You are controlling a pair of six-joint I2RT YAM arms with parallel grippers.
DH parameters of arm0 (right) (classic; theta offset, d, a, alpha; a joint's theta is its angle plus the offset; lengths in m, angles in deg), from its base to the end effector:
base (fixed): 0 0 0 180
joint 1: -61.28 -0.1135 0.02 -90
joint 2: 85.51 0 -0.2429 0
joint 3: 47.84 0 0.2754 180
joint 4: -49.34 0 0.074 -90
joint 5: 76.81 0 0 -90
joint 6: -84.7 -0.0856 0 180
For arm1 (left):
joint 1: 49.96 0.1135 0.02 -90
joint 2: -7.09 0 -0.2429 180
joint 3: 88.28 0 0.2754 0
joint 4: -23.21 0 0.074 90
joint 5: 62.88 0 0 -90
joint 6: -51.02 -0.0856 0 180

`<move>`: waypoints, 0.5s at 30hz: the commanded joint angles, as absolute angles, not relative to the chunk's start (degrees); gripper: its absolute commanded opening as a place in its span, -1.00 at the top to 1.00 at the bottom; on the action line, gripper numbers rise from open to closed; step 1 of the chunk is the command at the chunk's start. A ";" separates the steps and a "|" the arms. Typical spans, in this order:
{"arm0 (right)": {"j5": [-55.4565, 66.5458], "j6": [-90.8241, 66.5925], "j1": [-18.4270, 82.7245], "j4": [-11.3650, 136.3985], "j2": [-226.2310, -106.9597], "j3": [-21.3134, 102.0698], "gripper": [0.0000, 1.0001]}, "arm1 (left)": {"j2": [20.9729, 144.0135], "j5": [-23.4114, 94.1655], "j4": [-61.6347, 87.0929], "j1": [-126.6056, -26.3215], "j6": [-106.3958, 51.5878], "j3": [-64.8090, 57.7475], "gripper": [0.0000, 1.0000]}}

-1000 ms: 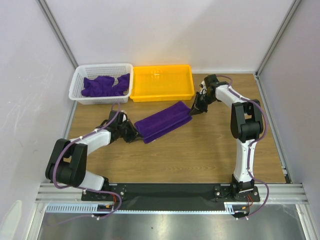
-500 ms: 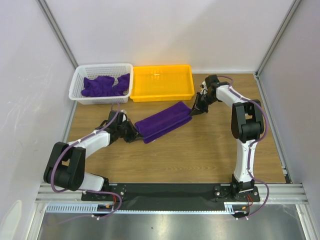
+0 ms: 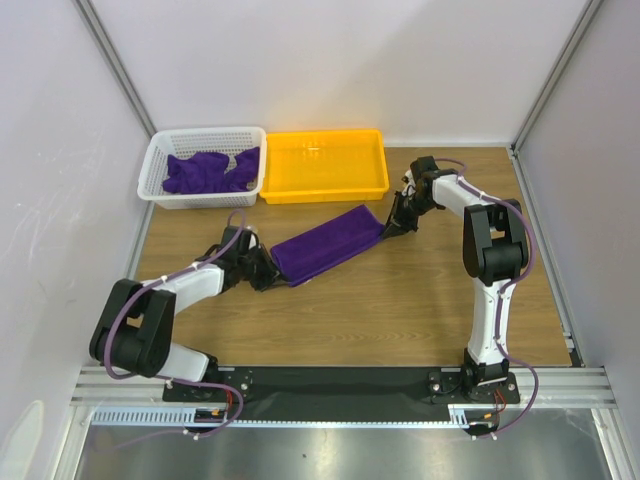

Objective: Fold and stack the towels
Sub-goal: Fold the towel

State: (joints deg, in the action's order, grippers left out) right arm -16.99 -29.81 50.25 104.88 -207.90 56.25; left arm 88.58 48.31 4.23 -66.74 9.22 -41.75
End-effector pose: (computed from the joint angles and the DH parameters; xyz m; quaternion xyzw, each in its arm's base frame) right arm 0.4362 0.1289 0.0900 0.0759 0.9536 0.2869 0.0506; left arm 0.2786 -0.1163 0.0716 -0.1983 0.9152 -0.3109 0.1627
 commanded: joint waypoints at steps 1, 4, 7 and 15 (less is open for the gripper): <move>-12.65 -28.59 51.96 101.48 -206.63 57.29 1.00 | 89.18 46.10 2.80 -66.75 8.65 -42.92 0.99; -12.92 -28.85 51.96 101.03 -206.98 57.73 1.00 | 89.61 45.84 3.07 -66.75 8.48 -42.91 0.99; -13.01 -28.77 51.96 100.77 -207.77 58.08 1.00 | 90.32 45.31 2.89 -66.75 8.21 -42.83 0.98; -12.57 -27.72 51.87 103.05 -207.60 59.14 0.59 | 88.13 44.17 0.00 -66.75 7.07 -42.04 0.48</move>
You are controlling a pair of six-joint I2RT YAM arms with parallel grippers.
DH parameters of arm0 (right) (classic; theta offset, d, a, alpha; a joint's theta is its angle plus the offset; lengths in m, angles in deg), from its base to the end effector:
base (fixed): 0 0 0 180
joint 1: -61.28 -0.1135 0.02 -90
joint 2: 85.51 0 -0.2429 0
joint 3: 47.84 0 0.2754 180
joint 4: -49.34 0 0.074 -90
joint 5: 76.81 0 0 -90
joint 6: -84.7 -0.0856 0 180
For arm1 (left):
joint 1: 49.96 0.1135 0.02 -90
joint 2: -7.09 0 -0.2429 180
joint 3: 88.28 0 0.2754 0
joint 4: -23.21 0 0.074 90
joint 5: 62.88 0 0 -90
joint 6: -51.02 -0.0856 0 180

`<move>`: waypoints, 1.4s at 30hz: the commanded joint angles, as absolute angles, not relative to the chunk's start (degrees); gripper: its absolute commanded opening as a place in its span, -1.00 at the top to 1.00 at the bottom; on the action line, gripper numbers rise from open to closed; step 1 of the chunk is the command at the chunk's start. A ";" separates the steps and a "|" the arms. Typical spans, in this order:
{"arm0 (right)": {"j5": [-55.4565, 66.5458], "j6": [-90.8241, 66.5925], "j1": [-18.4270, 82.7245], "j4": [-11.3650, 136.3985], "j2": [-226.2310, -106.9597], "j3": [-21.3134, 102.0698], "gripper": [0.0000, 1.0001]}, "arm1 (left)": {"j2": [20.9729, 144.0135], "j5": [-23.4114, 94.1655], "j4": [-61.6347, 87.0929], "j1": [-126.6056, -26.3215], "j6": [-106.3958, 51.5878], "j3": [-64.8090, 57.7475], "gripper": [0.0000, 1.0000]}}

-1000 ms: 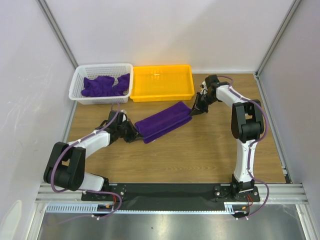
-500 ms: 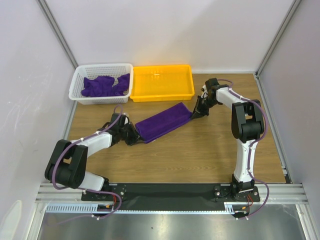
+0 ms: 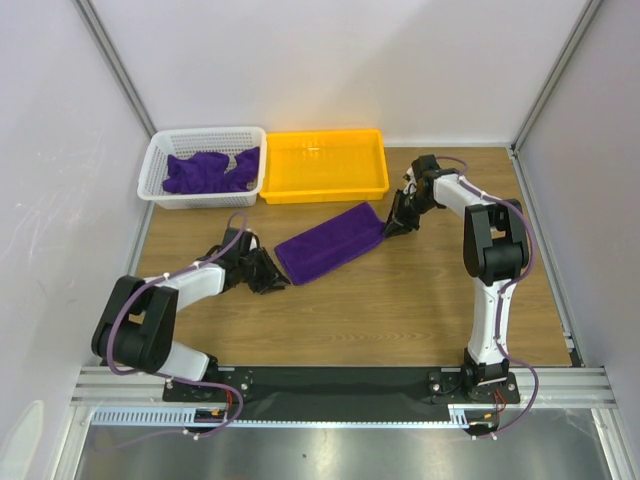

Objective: Fold and stack the towels
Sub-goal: Fold the towel

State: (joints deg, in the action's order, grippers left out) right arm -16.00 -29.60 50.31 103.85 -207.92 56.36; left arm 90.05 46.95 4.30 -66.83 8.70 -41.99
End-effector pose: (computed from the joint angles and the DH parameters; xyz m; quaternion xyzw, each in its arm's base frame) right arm 0.4397 0.1278 0.0905 0.0734 0.9547 0.2815 0.0631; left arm 0.2772 -0.1144 0.0626 -0.2008 0.9207 -0.2947 0.1586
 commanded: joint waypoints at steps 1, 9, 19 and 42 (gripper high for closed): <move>-12.48 -27.45 51.96 103.92 -207.16 59.57 0.51 | 87.60 43.82 -0.62 -66.75 6.29 -41.43 0.30; -12.39 -24.55 51.69 111.22 -204.79 65.99 -0.10 | 82.59 39.34 -12.82 -66.75 1.98 -27.82 -0.24; -13.09 -27.36 49.24 105.46 -199.86 69.51 0.12 | 85.39 41.80 -1.79 -67.19 4.68 -20.32 -0.20; -9.58 -26.22 46.33 85.75 -210.50 58.01 0.38 | 109.65 34.23 15.64 -67.98 14.11 -25.52 0.50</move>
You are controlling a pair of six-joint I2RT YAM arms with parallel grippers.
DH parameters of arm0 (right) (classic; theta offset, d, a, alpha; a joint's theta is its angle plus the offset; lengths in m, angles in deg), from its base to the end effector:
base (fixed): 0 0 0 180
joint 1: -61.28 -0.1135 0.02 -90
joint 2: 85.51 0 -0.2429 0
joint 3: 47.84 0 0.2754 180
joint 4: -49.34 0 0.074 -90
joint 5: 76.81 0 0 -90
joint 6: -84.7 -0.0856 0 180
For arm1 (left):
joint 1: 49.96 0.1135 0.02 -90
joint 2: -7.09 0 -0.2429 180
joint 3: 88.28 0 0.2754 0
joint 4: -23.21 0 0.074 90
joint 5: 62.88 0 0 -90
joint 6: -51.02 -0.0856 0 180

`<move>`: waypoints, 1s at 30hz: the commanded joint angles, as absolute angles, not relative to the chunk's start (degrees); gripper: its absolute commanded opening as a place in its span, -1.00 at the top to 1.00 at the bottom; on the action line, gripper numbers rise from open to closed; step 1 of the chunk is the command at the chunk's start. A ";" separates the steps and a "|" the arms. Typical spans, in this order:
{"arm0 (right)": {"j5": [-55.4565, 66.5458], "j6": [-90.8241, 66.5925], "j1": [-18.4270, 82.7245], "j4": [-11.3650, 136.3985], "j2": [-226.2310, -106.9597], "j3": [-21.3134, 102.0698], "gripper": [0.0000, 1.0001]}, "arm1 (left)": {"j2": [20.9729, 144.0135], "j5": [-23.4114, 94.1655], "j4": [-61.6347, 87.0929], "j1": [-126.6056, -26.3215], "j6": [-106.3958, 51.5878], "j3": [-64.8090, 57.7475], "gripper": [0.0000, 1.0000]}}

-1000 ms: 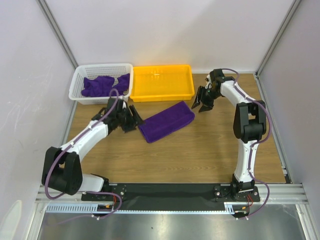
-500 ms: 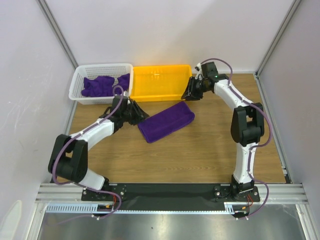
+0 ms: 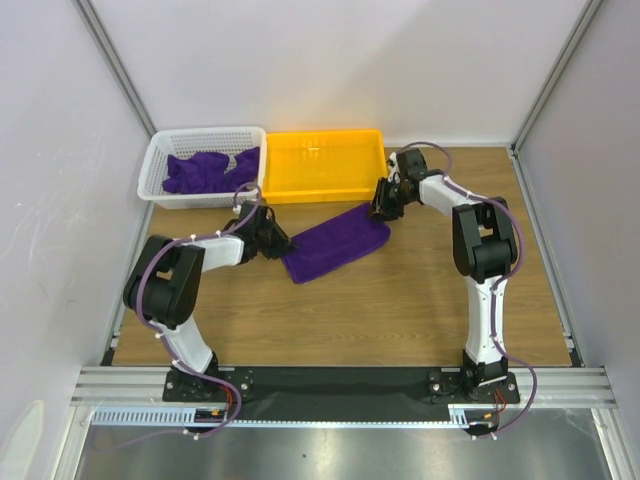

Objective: Fold and stack the towels
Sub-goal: Fold the towel

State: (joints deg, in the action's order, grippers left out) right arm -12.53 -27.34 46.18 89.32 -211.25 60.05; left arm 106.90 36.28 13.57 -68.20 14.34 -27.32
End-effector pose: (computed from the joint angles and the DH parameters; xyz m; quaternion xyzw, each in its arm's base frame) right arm 0.4774 0.1673 0.0983 -0.0049 0.9388 0.2887 0.1879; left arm 0.3575 -0.1322 0.0614 -0.2539 0.8973 -0.2671 0.2429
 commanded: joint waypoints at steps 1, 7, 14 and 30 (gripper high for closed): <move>-8.36 -26.39 46.25 85.22 -209.97 56.69 0.38 | 110.26 33.89 14.77 -67.81 13.75 -24.64 0.52; -2.82 -29.29 46.33 80.30 -202.96 44.83 0.39 | 114.92 33.27 11.95 -65.79 10.07 -21.48 0.54; 0.96 -34.74 46.25 76.07 -192.84 31.90 0.41 | 117.04 33.53 5.18 -64.82 0.84 -14.89 0.56; 2.20 -30.26 46.16 85.74 -190.80 41.21 -0.09 | 101.57 36.35 -1.67 -65.87 -10.77 -12.42 -0.09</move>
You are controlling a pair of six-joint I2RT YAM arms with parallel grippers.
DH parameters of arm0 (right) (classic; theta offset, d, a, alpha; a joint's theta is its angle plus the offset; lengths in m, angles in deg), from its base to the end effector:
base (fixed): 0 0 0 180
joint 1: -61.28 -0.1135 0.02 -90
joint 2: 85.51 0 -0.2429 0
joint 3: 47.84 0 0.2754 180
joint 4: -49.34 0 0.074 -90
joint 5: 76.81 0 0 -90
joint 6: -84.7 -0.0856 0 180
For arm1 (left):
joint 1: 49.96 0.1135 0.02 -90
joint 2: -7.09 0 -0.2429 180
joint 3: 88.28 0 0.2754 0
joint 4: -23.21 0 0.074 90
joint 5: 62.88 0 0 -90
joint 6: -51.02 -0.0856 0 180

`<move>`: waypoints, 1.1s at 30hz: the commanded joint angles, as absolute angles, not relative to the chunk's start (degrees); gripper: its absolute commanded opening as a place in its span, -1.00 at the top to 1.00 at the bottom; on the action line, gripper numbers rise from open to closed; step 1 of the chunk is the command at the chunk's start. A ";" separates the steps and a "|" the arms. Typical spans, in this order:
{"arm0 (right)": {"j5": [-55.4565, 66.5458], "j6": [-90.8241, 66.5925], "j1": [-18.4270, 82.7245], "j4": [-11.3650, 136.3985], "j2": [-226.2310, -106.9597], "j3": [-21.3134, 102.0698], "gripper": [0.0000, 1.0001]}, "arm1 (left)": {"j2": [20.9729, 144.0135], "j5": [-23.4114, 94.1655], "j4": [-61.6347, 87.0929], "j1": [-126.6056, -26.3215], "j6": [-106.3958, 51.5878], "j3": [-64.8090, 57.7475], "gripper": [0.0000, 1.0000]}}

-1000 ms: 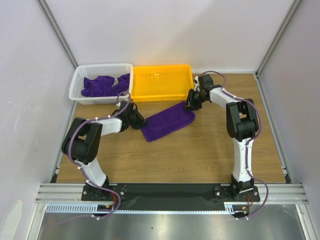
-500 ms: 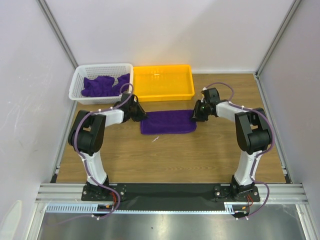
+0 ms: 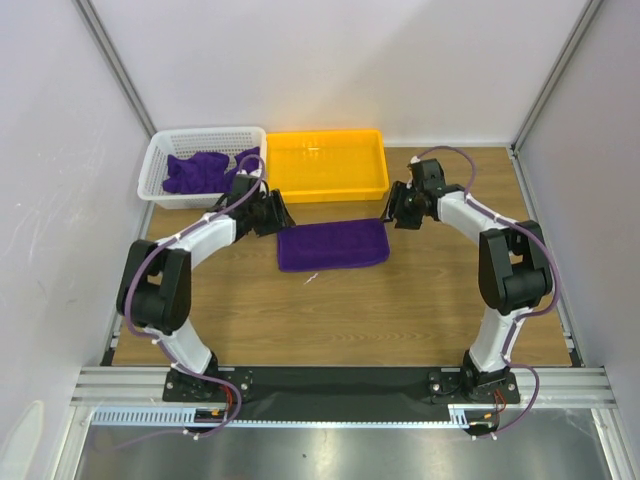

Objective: Fold and stack the towels
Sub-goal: Fold the towel, then neatly place the folded towel into the bin

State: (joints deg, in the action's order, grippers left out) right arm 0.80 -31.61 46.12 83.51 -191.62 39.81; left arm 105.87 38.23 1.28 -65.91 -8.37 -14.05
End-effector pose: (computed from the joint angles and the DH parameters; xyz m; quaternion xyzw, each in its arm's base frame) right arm 0.4240 0.1339 0.1344 0.0571 0.9407 0.2084 0.2617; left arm 0.3958 -0.1303 0.1246 -0.0823 0.9214 -0.2284 0.3034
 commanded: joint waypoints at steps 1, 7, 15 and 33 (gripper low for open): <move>2.37 -30.26 46.07 86.00 -190.98 41.12 -0.11 | 101.22 34.95 -2.46 -65.96 -10.42 -13.11 -0.14; 3.25 -29.65 45.37 86.70 -193.09 39.80 -0.14 | 100.78 29.75 -4.85 -65.96 -7.88 -17.16 -0.25; 2.46 -29.82 45.02 86.44 -196.08 40.15 -0.11 | 102.53 29.93 -1.42 -66.14 -6.64 -20.68 -0.24; -0.26 -31.40 43.96 84.16 -200.65 38.31 0.48 | 110.62 30.72 2.80 -67.19 -6.02 -20.33 0.54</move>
State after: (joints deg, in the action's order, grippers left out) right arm 0.30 -30.93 44.61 84.29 -198.61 39.53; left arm 108.21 31.19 2.66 -66.74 -5.86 -20.50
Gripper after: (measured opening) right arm 0.290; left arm 0.245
